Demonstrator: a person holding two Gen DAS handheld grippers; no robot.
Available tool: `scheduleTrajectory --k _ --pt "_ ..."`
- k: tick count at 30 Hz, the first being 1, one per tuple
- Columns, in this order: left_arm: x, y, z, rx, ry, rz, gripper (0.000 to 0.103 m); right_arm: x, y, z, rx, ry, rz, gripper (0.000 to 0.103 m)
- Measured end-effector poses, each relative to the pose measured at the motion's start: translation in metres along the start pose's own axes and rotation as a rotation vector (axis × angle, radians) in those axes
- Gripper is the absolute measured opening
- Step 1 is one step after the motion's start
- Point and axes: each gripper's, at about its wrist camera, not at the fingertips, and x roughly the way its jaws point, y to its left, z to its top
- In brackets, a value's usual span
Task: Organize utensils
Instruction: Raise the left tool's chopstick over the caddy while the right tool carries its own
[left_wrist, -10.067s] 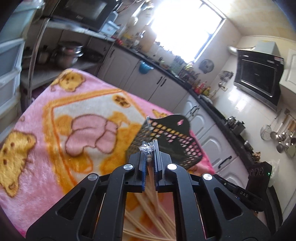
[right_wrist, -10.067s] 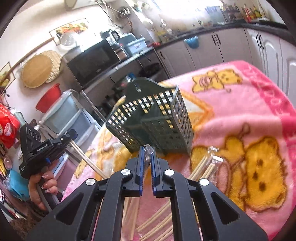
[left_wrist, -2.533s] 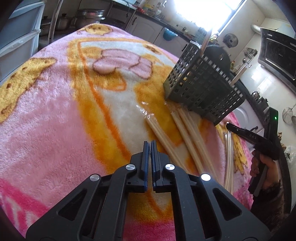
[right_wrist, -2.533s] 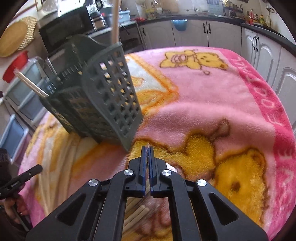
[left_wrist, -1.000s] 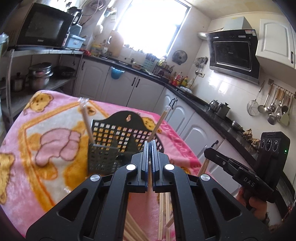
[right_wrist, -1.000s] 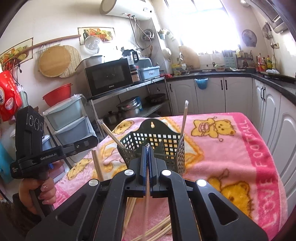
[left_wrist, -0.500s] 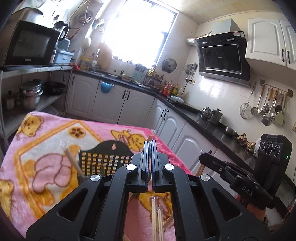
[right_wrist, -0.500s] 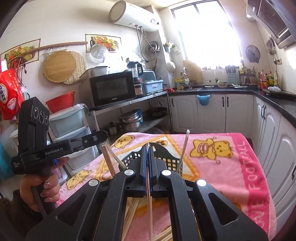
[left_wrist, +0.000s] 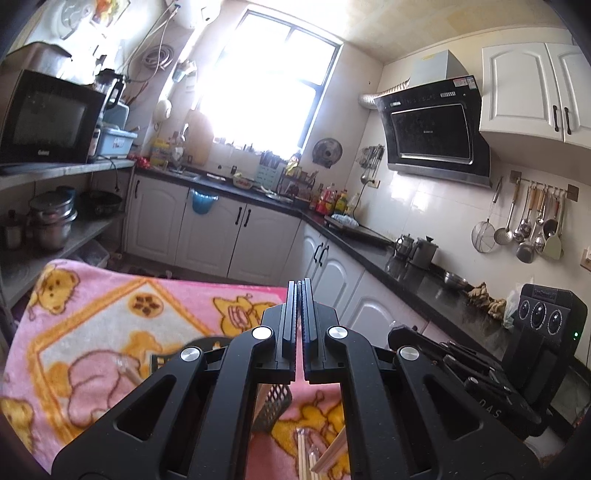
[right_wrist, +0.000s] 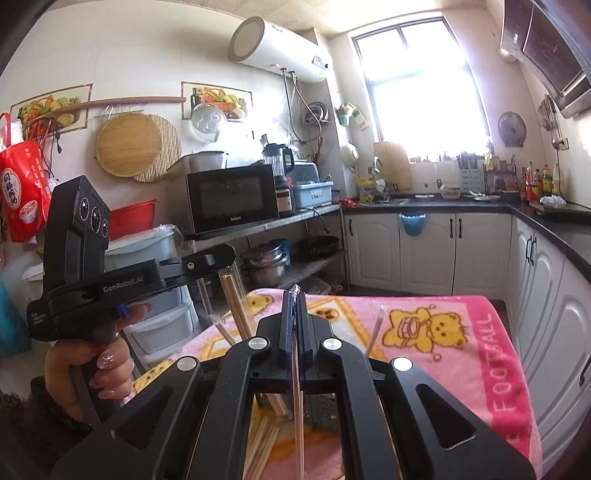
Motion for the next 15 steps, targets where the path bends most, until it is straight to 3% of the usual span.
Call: scheduleTrajectory --k 15 --pt "0.009 0.021 0.042 -0.020 -0.087 0.046 0.001 0.019 -0.002 0.057 -0.031 -0.120 -0.005 0.002"
